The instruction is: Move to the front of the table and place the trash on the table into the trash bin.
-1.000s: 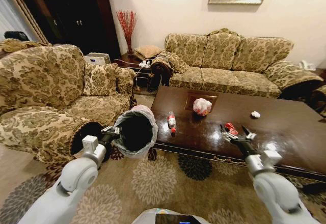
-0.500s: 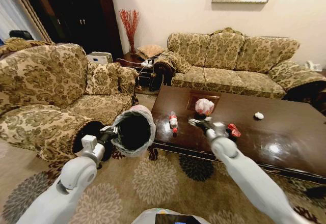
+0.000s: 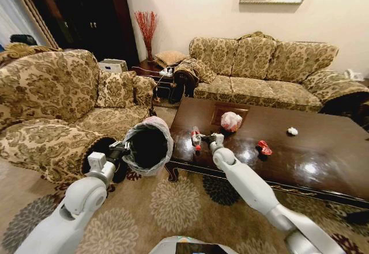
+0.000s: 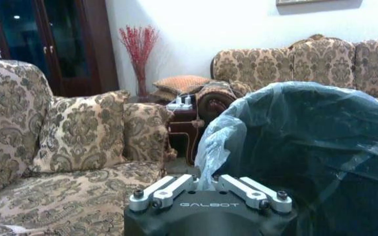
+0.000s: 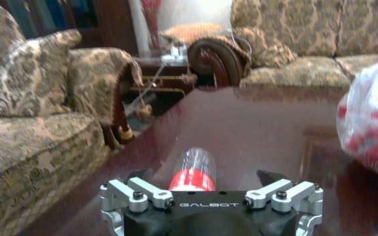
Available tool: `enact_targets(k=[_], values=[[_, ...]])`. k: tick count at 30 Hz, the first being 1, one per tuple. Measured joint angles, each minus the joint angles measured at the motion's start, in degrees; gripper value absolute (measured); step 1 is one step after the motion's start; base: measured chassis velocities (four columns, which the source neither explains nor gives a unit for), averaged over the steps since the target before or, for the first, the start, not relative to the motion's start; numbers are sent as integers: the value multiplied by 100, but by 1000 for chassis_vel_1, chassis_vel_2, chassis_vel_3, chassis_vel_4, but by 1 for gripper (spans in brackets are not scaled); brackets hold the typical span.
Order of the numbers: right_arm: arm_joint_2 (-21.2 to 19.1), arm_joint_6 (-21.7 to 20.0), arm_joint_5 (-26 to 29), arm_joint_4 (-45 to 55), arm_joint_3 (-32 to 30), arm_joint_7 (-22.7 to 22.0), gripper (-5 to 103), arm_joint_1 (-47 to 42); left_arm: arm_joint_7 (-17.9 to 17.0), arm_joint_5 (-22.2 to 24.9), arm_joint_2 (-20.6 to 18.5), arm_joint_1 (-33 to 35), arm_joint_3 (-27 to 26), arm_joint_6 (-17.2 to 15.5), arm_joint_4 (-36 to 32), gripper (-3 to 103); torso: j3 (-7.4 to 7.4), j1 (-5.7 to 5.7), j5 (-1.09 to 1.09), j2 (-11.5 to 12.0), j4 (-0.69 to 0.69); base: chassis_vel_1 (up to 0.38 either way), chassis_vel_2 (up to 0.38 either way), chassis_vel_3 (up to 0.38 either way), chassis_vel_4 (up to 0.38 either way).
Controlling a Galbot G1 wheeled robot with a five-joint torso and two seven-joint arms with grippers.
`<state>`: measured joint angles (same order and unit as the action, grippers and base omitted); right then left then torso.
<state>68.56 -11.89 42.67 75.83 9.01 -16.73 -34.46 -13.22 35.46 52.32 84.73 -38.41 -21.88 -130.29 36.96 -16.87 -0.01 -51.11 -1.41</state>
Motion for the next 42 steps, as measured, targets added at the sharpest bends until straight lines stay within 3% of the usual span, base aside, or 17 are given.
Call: enact_targets(k=[6,10,12,18,20,22,24,30,34,36,39,40,42], values=[[238,-70,75,-299,32,-35,101,44,0,0,11,1,-38,17,16,3,0,0,-1,1,0,0,0,0,0],[356,-98,114,-446,44,16,89,47,7,0,10,-18,-39,18,46,3,-1,1,1,1,0,0,0,0,0],[375,-101,121,-474,43,25,89,47,9,0,7,-22,-39,18,54,3,-1,1,1,1,0,0,0,0,0],[499,-142,168,-686,-72,39,62,45,18,8,-18,-40,-41,19,69,3,-1,1,1,2,0,0,0,0,0],[495,-142,167,-693,-82,41,62,45,20,9,-20,-43,-41,18,68,3,-1,1,1,1,0,0,0,0,0],[450,-142,169,-691,-97,44,45,40,22,13,-22,-65,-40,19,60,3,-1,1,1,1,0,0,0,0,0],[434,-142,174,-686,-103,42,45,38,22,14,-20,-69,-37,19,60,3,-1,1,1,1,0,0,0,0,0],[287,-75,109,-436,-115,-17,31,-22,26,50,-33,-81,-21,19,65,3,0,1,3,2,0,0,0,0,0],[-45,-67,150,225,-110,-189,22,9,47,147,-195,-196,60,19,231,3,-1,1,3,2,-1,0,0,0,0],[-637,-103,452,1129,-101,-188,16,182,85,286,-506,-576,348,12,586,3,-1,1,-1,2,-2,0,0,0,0],[-905,-93,633,1425,-104,-79,16,256,92,410,-651,-828,535,-30,737,3,-1,1,-1,2,-2,0,0,0,0],[-1360,-88,955,1871,-152,182,16,400,101,640,-878,-1263,850,-130,967,3,0,1,1,2,0,0,0,0,0],[-1826,-81,1357,2273,-213,413,16,653,132,852,-1166,-1994,1346,-206,1317,3,0,1,-2,2,2,0,0,0,0]])
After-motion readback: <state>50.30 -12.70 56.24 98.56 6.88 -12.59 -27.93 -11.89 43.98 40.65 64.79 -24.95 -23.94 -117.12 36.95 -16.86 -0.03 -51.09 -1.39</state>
